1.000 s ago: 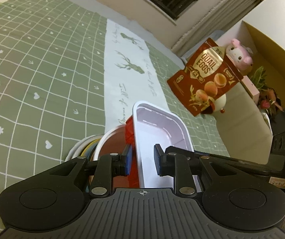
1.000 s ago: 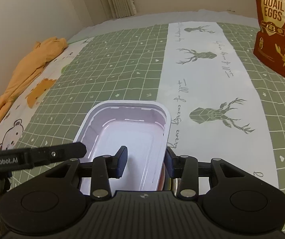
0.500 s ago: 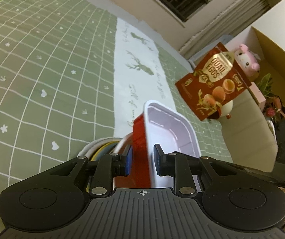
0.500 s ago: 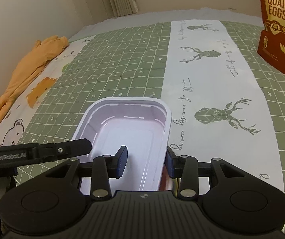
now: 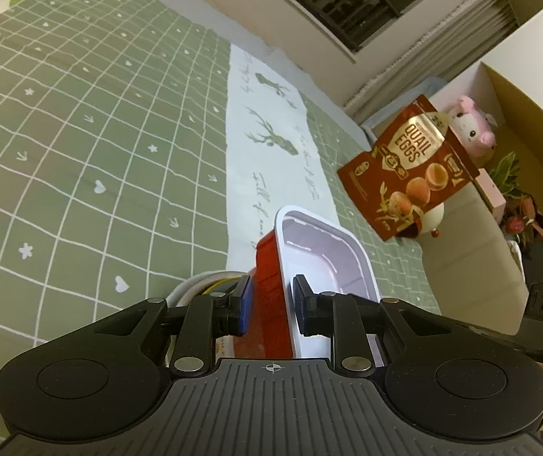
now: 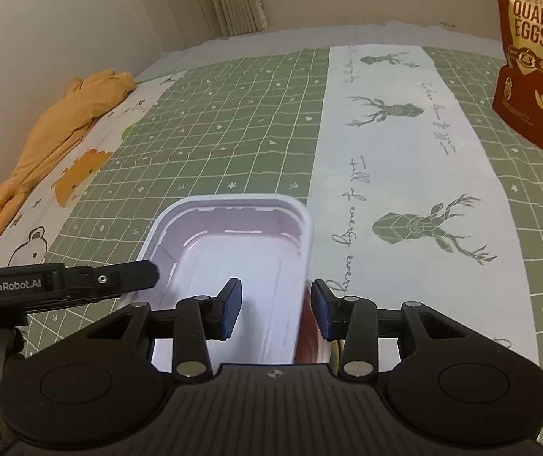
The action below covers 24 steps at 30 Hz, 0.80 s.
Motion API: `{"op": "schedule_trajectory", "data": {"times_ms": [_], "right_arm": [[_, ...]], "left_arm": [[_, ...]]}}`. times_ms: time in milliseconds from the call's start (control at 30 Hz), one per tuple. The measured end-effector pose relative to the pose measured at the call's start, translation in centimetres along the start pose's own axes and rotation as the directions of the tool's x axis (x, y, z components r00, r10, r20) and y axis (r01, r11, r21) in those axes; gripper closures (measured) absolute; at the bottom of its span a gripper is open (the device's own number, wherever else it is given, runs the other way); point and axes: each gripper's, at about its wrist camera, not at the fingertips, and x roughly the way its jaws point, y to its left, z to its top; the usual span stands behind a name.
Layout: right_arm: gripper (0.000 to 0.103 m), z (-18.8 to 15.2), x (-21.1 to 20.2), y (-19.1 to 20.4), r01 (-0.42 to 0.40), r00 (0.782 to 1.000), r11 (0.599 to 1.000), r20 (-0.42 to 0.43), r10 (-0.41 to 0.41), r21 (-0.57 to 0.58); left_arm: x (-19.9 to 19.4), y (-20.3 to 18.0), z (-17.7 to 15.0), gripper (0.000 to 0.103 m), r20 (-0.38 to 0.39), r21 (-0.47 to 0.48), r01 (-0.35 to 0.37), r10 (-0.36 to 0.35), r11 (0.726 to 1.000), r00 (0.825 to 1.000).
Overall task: Organize plates and bowls
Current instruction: 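Lower the red tray with both tools onto the white bowl's rim, then open both tools and pull them back from the stacked tray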
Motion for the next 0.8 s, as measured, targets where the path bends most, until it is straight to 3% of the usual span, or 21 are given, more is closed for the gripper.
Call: {"op": "schedule_trajectory", "data": {"times_ms": [300, 667, 800], "right_arm": [[0.063, -1.5, -1.4, 0.0, 0.019, 0.999, 1.000, 0.028, -0.019, -0.015], [0.056, -2.3, -3.6, 0.8, 0.072, 0.992, 0.996, 0.104, -0.066, -0.055], [0.056, -3.1, -5.9, 0.6, 0.086, 0.981, 0.995, 0.179, -0.077, -0.042]], "left_arm": [[-1.3, -1.0, -0.6, 0.078, 0.026, 0.013, -0.040, 0.039, 0.999, 0.999], [-3.9, -2.7, -1.7, 0.078, 0.162, 0.040, -0.123, 0.115, 0.992, 0.980], [-6.7, -4.1, -4.6, 0.078, 0.282, 0.083, -0.128, 0.100, 0.988, 0.954]]}}
